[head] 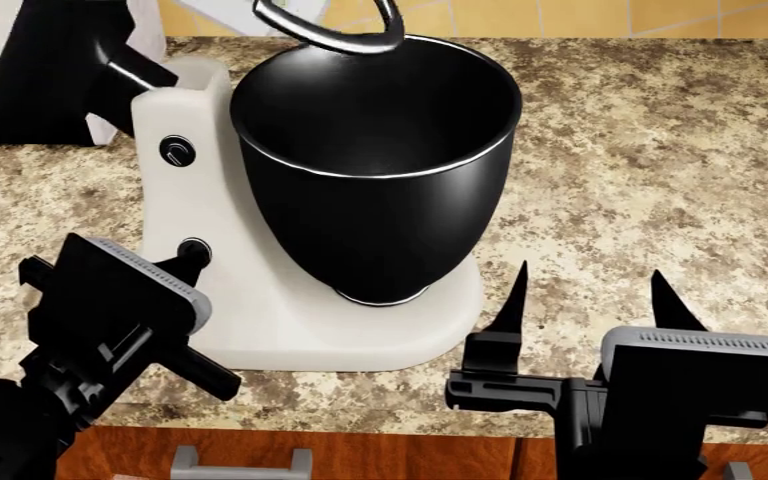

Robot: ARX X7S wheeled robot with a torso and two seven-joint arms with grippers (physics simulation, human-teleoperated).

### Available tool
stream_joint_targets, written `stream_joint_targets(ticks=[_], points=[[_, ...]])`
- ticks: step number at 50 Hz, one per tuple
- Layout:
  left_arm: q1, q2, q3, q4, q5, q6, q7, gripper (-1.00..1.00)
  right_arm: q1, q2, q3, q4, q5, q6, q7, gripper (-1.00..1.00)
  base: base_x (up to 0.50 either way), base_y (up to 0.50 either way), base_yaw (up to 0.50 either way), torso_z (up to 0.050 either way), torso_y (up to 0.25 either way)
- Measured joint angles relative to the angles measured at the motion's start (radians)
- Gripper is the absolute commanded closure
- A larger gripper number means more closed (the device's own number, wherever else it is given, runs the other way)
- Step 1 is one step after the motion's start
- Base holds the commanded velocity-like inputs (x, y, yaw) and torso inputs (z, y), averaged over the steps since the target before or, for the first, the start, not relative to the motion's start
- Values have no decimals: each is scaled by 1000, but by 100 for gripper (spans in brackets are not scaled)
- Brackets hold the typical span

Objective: Open the stand mixer head.

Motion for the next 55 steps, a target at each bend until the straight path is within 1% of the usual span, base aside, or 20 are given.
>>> stream_joint_targets(ticks=[10,23,36,37,55], points=[[8,-9,-6,8,-17,3,-6,100,-1,4,-1,1,4,-2,3,-100,14,-4,-11,0,0],[183,-32,-127,350,-46,-58,-181,100,1,7,-6,1,7,-3,6,-100,0,0,0,0,0],[277,-33,-199,522,-84,-72,-266,100,1,8,-17,4,5,-7,10,-100,0,0,0,0,0],[281,-33,-201,530,-86,-74,-269,-100,1,8,-19,5,5,-8,10,-100,0,0,0,0,0],[328,-40,-235,598,-107,-77,-308,-100,3,10,-34,22,4,-16,12,-100,0,0,0,0,0]])
